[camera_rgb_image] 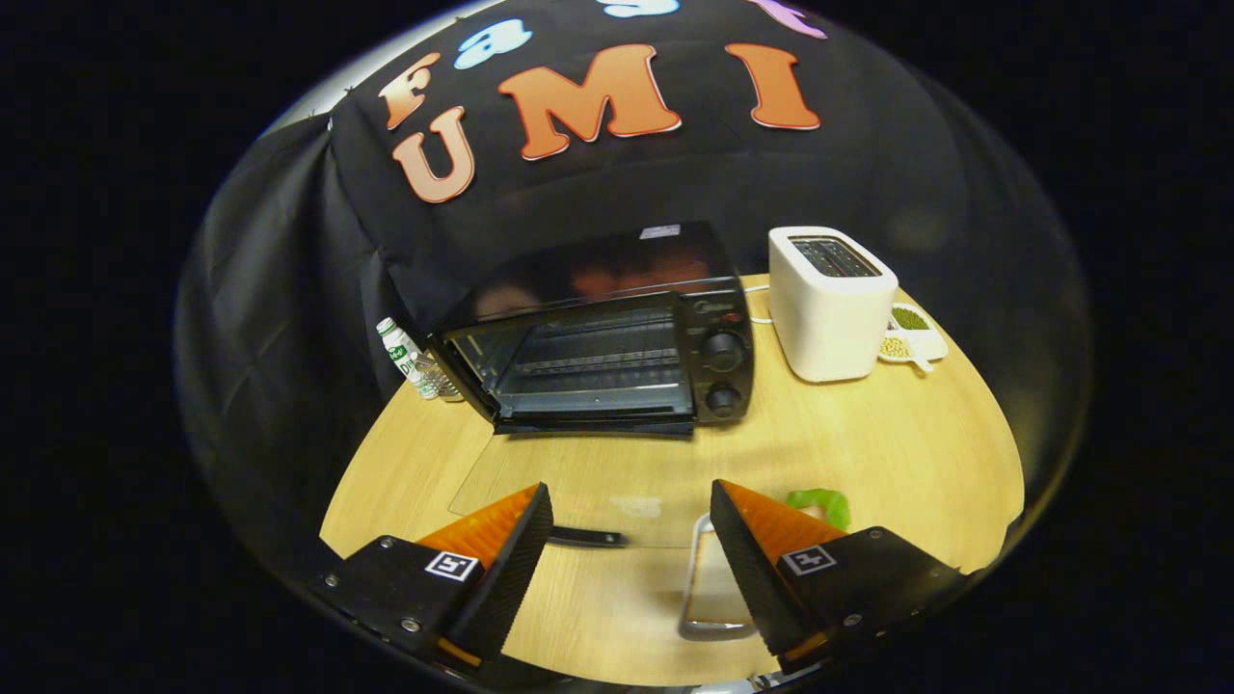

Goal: Open the toaster oven, put the food inside, and close the toaster oven door.

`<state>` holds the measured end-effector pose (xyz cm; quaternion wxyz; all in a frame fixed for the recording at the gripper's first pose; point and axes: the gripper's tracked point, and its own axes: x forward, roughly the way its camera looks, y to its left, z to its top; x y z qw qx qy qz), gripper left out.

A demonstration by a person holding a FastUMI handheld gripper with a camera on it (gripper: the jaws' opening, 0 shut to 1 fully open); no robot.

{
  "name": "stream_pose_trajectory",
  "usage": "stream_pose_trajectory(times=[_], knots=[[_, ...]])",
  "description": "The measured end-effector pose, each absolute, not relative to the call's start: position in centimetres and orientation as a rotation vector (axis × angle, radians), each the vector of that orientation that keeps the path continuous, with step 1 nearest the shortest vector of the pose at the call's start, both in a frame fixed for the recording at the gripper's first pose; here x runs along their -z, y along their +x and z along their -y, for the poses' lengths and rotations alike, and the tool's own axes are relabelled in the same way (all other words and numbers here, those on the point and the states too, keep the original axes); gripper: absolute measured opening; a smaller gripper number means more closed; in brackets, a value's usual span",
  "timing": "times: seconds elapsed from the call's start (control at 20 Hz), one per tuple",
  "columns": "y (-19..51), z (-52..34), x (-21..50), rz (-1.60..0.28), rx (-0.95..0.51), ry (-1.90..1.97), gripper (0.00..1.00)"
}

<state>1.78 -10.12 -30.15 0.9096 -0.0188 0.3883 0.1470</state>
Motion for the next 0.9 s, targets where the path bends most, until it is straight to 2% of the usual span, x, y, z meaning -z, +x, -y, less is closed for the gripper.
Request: stream_pose_trajectory(times=[0.15, 0.4, 0.75, 0.9], knots=[[2.3, 15.7, 29.7, -0.907, -0.303, -0.004, 0.99], [1.0, 20.9, 32.3, -1.193, -0.368, 0.142, 0.99], [-1.3, 21.0, 38.4, -1.412, -0.437, 0.229, 0.95], [-2.2, 20.0, 39.0, -1.470, -0.475, 0.261, 0.72]])
